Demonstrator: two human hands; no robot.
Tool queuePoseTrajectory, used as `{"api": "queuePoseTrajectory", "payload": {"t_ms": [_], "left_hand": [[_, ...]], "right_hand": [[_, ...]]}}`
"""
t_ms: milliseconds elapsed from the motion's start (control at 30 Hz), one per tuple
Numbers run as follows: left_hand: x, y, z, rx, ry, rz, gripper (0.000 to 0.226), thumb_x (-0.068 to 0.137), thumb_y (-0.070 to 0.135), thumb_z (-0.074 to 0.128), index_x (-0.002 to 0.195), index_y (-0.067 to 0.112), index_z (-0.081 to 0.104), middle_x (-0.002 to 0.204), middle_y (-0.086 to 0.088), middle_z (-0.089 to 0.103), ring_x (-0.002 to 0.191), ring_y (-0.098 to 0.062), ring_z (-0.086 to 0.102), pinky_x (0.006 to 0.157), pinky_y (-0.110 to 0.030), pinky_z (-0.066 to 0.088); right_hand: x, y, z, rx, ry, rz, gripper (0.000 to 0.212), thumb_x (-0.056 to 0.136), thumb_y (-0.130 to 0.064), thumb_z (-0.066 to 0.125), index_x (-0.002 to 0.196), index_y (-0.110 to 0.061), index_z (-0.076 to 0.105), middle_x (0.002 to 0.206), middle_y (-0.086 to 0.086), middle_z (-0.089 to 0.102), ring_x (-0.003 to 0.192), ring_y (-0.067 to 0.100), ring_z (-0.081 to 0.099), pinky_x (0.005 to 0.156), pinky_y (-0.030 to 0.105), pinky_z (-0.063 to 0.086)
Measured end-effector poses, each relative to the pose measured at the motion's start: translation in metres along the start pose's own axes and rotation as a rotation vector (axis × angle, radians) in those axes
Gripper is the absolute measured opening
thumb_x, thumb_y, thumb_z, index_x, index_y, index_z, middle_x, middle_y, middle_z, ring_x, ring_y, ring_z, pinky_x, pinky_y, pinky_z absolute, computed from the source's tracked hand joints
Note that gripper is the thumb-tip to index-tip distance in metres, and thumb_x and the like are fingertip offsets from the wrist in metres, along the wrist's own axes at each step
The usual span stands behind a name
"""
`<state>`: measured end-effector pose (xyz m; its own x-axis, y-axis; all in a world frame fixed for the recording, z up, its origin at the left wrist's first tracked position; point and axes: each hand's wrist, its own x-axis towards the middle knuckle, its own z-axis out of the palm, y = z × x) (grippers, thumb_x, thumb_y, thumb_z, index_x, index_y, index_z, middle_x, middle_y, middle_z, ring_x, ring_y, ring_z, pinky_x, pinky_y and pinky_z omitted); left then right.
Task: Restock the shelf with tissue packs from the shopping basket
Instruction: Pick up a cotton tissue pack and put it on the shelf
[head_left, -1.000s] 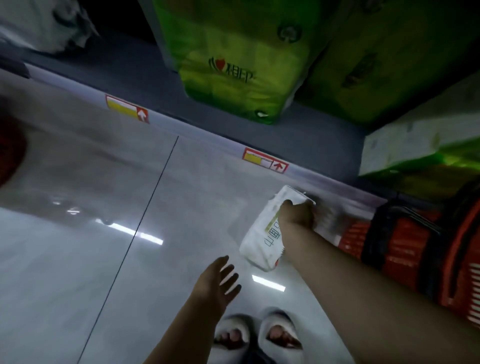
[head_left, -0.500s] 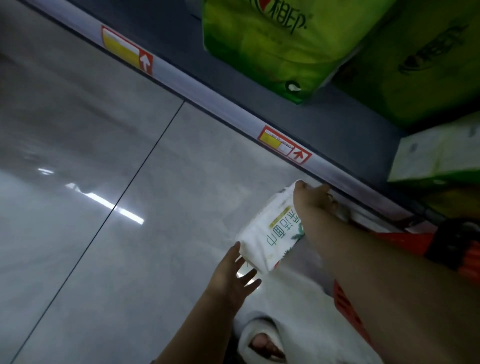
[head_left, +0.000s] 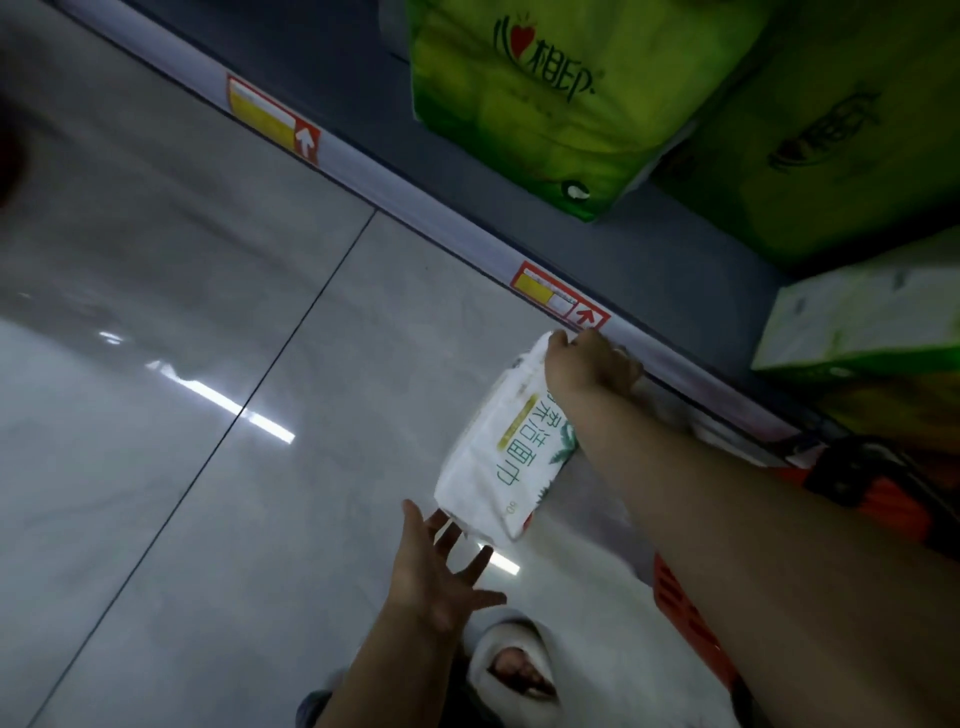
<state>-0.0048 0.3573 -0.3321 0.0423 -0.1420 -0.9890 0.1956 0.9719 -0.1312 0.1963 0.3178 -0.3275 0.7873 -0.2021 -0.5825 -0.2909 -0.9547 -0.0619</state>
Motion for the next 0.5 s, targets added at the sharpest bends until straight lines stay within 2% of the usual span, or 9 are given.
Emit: {"api": "queuePoseTrajectory", "payload": {"t_ms": [67, 167, 267, 400, 500], "left_hand": [[-0.013, 0.005, -0.004, -0.001, -0.006, 0.037, 0.057, 0.093, 0.064, 0.030, 0.116, 0.018, 0.053, 0.136, -0.006, 0.047, 0.127, -0.045, 0.042, 0.098, -0.078, 0.016], [-0.040, 0.013, -0.004, -0.008, -0.013, 0.139, 0.053, 0.095, 0.062, 0.026, 0.108, 0.019, 0.054, 0.138, -0.005, 0.047, 0.125, -0.045, 0.044, 0.092, -0.077, 0.024], [-0.072, 0.021, 0.001, -0.042, -0.011, 0.269, 0.044, 0.099, 0.053, 0.026, 0.114, 0.018, 0.050, 0.144, -0.004, 0.043, 0.125, -0.044, 0.045, 0.090, -0.074, 0.031], [-0.128, 0.028, 0.013, -0.061, -0.077, 0.435, 0.040, 0.100, 0.047, 0.035, 0.097, 0.012, 0.054, 0.121, -0.007, 0.054, 0.113, -0.043, 0.054, 0.082, -0.062, 0.049], [-0.172, 0.027, 0.019, -0.023, -0.099, 0.544, 0.042, 0.098, 0.047, 0.039, 0.103, 0.009, 0.056, 0.121, -0.007, 0.056, 0.111, -0.039, 0.057, 0.078, -0.056, 0.053]], "right_hand": [[-0.011, -0.007, -0.012, 0.042, 0.014, -0.005, 0.051, 0.098, -0.045, 0.030, 0.140, -0.019, 0.043, 0.143, 0.015, 0.041, 0.133, 0.034, 0.030, 0.109, 0.055, 0.027], [-0.030, -0.014, -0.031, 0.127, -0.006, 0.010, 0.048, 0.098, -0.042, 0.031, 0.137, -0.019, 0.046, 0.146, 0.013, 0.038, 0.135, 0.032, 0.027, 0.112, 0.052, 0.024], [-0.049, -0.015, -0.056, 0.227, 0.018, 0.039, 0.042, 0.100, -0.035, 0.028, 0.130, -0.015, 0.051, 0.139, 0.018, 0.042, 0.129, 0.034, 0.033, 0.109, 0.048, 0.028], [-0.079, -0.006, -0.105, 0.414, 0.096, 0.000, 0.036, 0.101, -0.028, 0.028, 0.121, -0.012, 0.053, 0.132, 0.022, 0.046, 0.122, 0.039, 0.042, 0.094, 0.043, 0.035], [-0.106, 0.002, -0.138, 0.558, 0.167, -0.053, 0.035, 0.099, -0.037, 0.030, 0.108, -0.015, 0.056, 0.119, 0.021, 0.057, 0.112, 0.040, 0.051, 0.078, 0.036, 0.037]]}}
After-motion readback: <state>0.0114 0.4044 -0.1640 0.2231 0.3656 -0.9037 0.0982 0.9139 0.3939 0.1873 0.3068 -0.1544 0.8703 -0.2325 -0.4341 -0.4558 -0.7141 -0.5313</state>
